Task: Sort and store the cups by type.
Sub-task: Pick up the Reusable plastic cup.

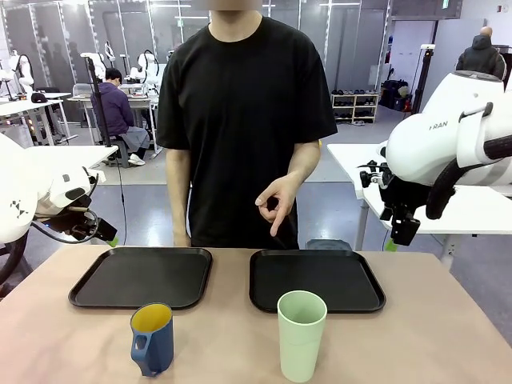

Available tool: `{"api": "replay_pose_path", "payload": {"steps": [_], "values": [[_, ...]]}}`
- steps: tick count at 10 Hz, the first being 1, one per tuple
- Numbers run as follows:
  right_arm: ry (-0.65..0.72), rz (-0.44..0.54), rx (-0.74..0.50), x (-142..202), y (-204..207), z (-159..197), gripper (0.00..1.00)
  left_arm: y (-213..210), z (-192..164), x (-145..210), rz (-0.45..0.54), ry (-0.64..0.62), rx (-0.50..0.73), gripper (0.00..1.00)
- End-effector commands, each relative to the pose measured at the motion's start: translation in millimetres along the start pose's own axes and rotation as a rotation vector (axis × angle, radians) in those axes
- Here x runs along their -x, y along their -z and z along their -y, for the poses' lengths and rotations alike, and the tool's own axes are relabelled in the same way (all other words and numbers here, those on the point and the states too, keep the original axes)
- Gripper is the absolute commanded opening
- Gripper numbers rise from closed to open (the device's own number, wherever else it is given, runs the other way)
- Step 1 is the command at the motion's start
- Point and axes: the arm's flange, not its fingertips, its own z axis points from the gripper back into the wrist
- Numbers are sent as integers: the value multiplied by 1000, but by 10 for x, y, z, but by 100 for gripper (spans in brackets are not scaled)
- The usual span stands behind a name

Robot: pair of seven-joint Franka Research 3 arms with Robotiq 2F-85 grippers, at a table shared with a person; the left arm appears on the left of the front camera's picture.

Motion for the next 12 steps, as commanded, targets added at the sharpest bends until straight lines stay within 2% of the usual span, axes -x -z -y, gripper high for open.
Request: {"api": "replay_pose_path", "payload": {"steps": [1, 2, 3, 5, 8, 10, 12], "values": [[23, 0, 6, -13, -23, 24, 100, -11, -2, -11, 5, 2, -3, 100], [0, 0, 0, 0, 0, 0, 100, -11, -2, -11, 5, 2, -3, 100], [-115, -18, -31, -14, 78, 133, 100, -11, -2, -11, 5, 2, -3, 100], [-187, -46, -116, 76, 207, -40, 100, -11, -2, -11, 5, 2, -3, 100], [-260, 70, -161, 180, 318, -527, 100, -11, -2, -11, 5, 2, -3, 100], [-297, 195, -230, 151, 491, -802, 100, -11, -2, -11, 5, 2, -3, 100], [-323, 288, -245, 63, 639, -988, 100, -11, -2, -11, 5, 2, -3, 100]]}}
